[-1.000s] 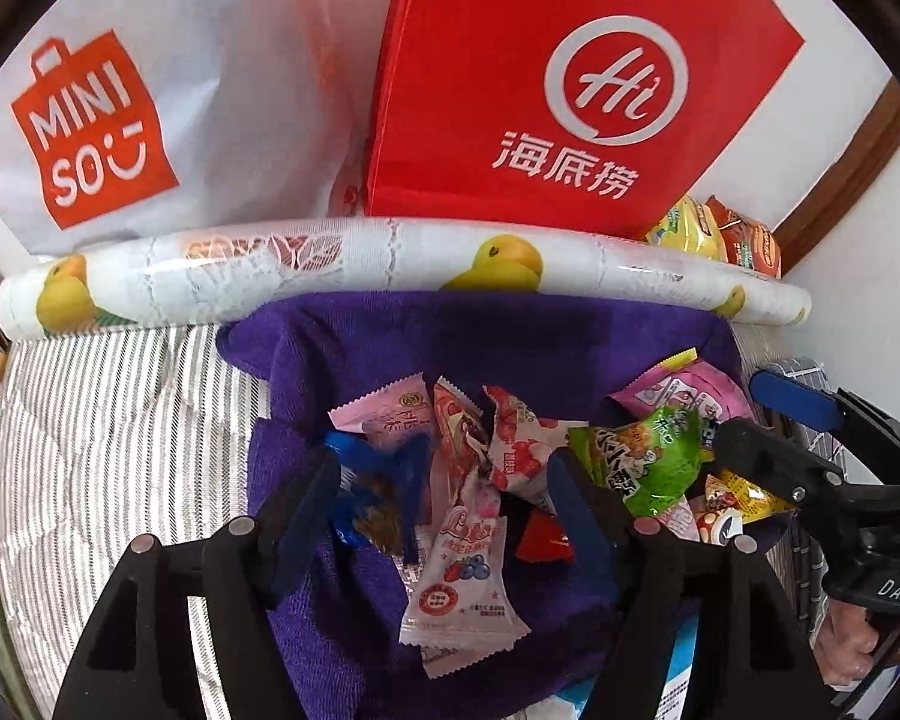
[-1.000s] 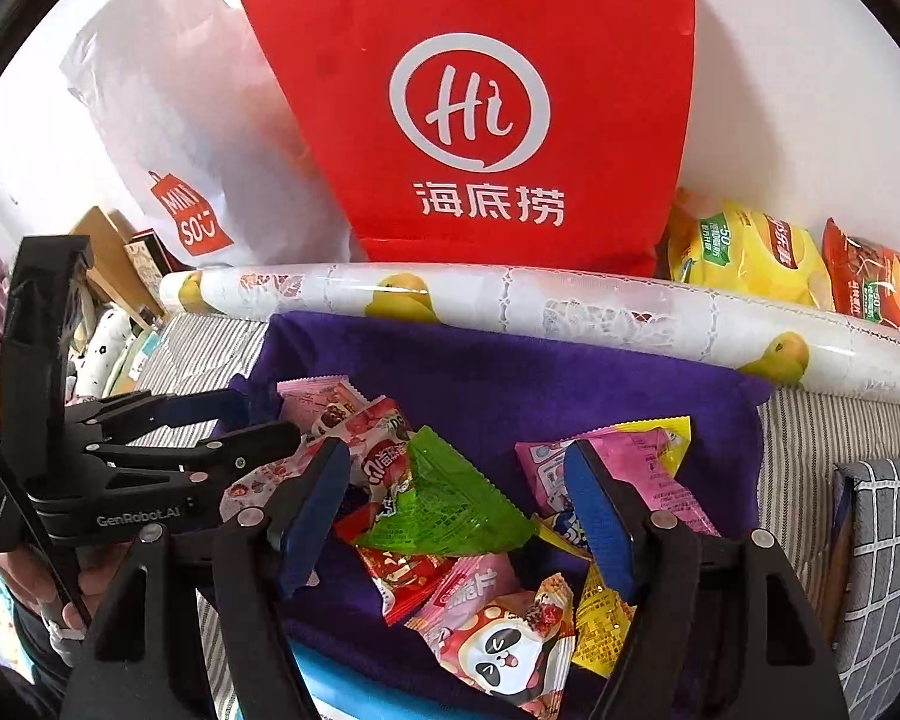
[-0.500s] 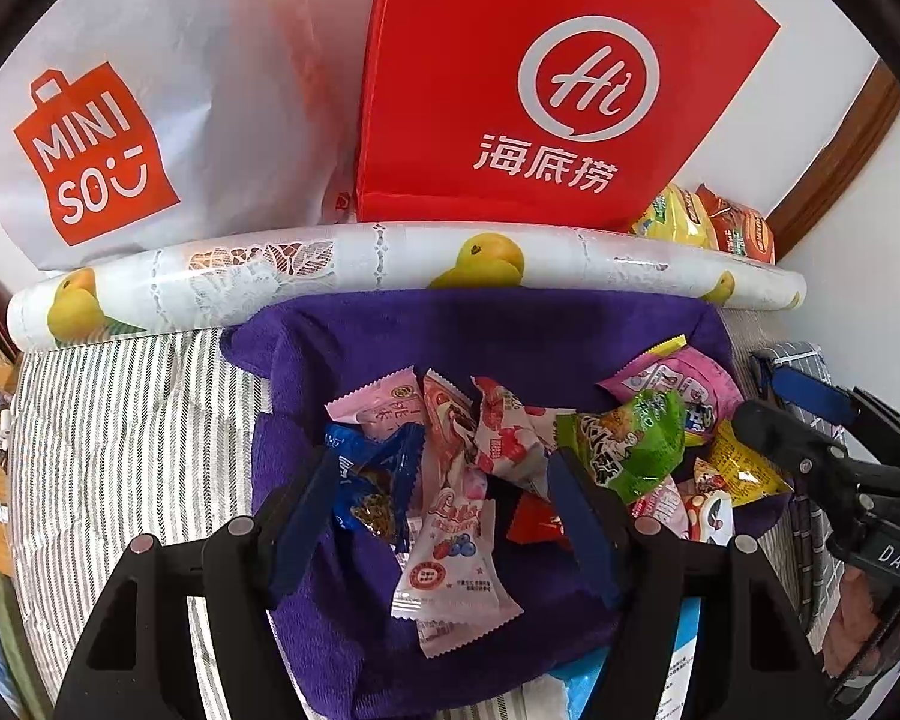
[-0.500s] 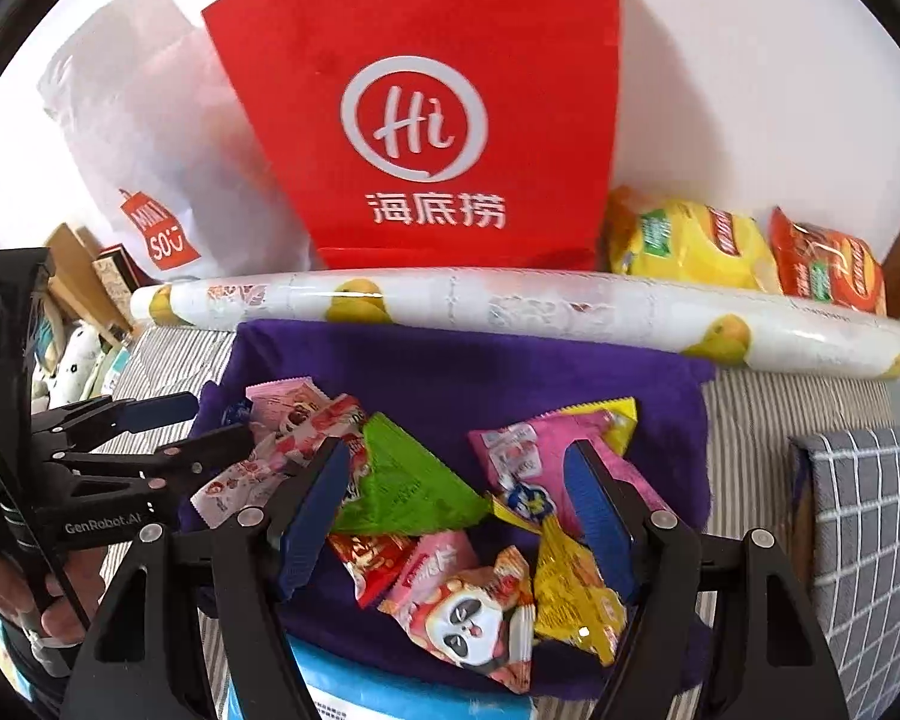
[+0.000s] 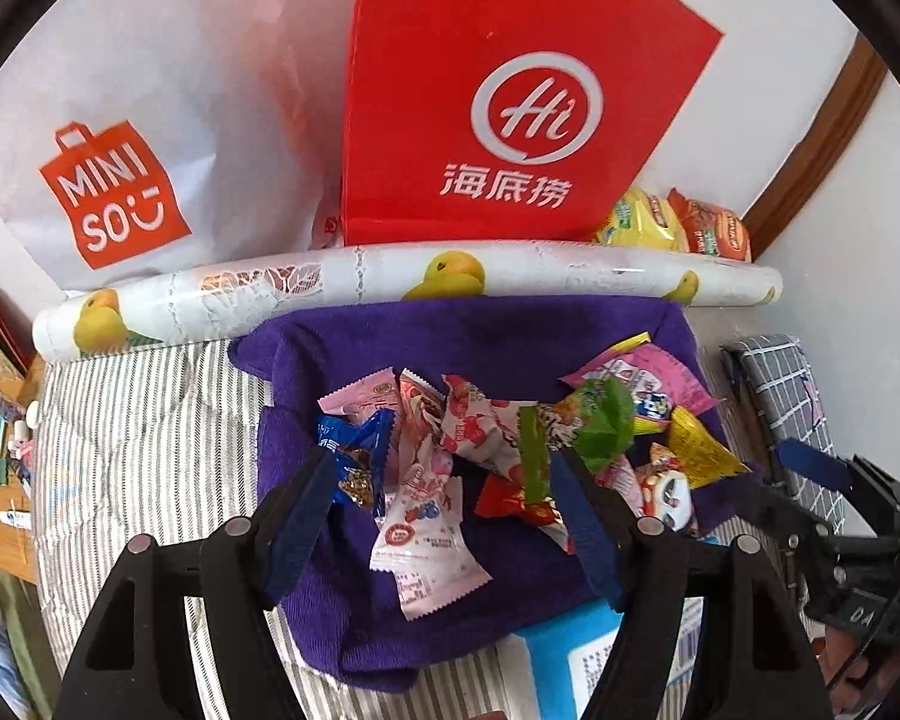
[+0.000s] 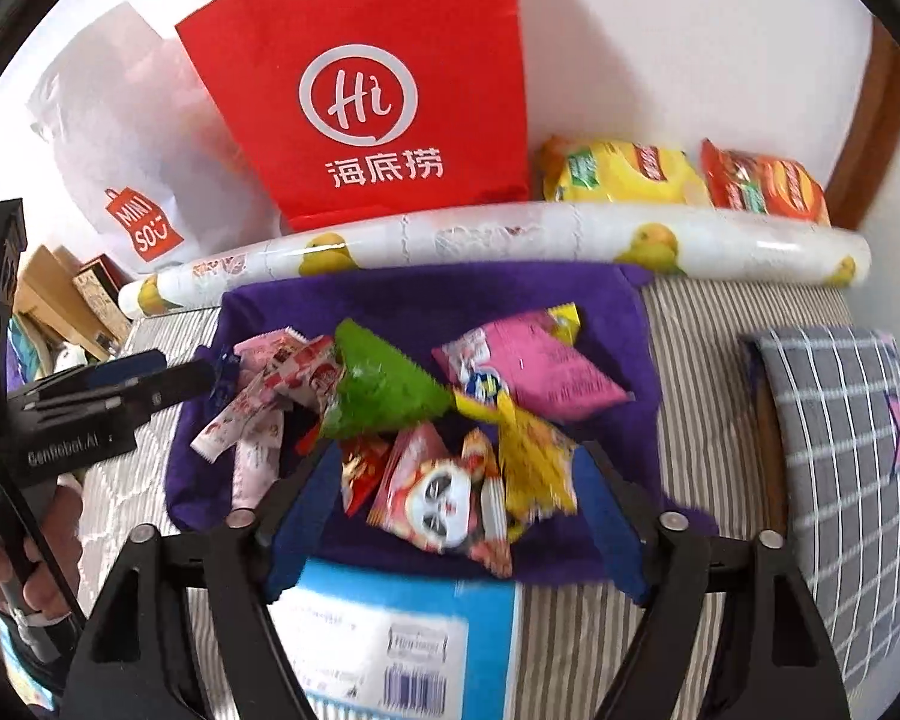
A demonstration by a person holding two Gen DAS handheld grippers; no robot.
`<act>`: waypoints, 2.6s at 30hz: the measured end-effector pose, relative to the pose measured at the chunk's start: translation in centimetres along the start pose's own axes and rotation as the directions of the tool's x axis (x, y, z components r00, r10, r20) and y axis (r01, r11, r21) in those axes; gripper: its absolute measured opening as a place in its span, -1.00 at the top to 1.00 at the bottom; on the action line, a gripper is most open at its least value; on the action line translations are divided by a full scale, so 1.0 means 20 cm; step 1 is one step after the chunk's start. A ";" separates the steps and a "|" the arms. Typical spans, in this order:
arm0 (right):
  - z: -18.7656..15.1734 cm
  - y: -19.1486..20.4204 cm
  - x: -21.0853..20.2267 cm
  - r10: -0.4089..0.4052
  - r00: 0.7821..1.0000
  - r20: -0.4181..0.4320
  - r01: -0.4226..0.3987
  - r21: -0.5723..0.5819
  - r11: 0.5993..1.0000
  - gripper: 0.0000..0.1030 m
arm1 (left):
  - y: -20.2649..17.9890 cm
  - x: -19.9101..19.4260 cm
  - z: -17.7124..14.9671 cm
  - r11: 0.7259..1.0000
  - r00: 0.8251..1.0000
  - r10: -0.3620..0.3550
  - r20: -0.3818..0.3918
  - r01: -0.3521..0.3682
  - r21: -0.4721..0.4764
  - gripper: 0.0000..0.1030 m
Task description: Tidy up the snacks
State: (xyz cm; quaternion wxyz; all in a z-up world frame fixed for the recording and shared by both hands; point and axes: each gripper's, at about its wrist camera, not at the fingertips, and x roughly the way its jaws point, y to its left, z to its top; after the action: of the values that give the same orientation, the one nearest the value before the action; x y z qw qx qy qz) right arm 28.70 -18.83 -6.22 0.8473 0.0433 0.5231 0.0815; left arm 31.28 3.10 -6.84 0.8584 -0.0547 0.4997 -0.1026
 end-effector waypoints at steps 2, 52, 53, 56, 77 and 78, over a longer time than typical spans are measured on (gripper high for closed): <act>-0.03 0.01 -0.05 -0.013 1.000 0.007 0.013 -0.002 1.000 -0.60 | -0.02 -0.05 -0.01 1.000 1.000 0.006 0.017 -0.006 0.016 -0.42; -1.28 -0.11 -1.21 -0.196 0.926 0.322 0.157 0.146 0.977 -0.99 | -0.59 -1.08 -1.28 0.996 0.951 0.031 0.309 -0.056 0.073 -0.81; -1.28 -0.11 -1.21 -0.198 0.926 0.322 0.159 0.145 0.977 -0.99 | -0.59 -1.08 -1.28 0.996 0.950 0.030 0.311 -0.055 0.073 -0.81; -1.29 -0.10 -1.22 -0.201 0.925 0.323 0.162 0.144 0.976 -0.99 | -0.59 -1.09 -1.28 0.996 0.948 0.028 0.317 -0.054 0.074 -0.81; -1.30 -0.03 -1.22 -0.197 0.922 0.332 0.166 0.120 0.979 -0.99 | -0.55 -1.11 -1.30 0.997 0.946 0.023 0.323 -0.045 0.062 -0.81; -1.30 -0.02 -1.22 -0.198 0.922 0.332 0.167 0.120 0.979 -0.99 | -0.54 -1.11 -1.30 0.997 0.946 0.022 0.322 -0.044 0.062 -0.81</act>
State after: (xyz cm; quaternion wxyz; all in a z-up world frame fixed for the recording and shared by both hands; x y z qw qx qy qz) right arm -5.17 -24.09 3.41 0.9264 0.0459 0.3726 -0.0299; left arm -3.23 -2.12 1.28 0.9312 -0.0331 0.3503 -0.0951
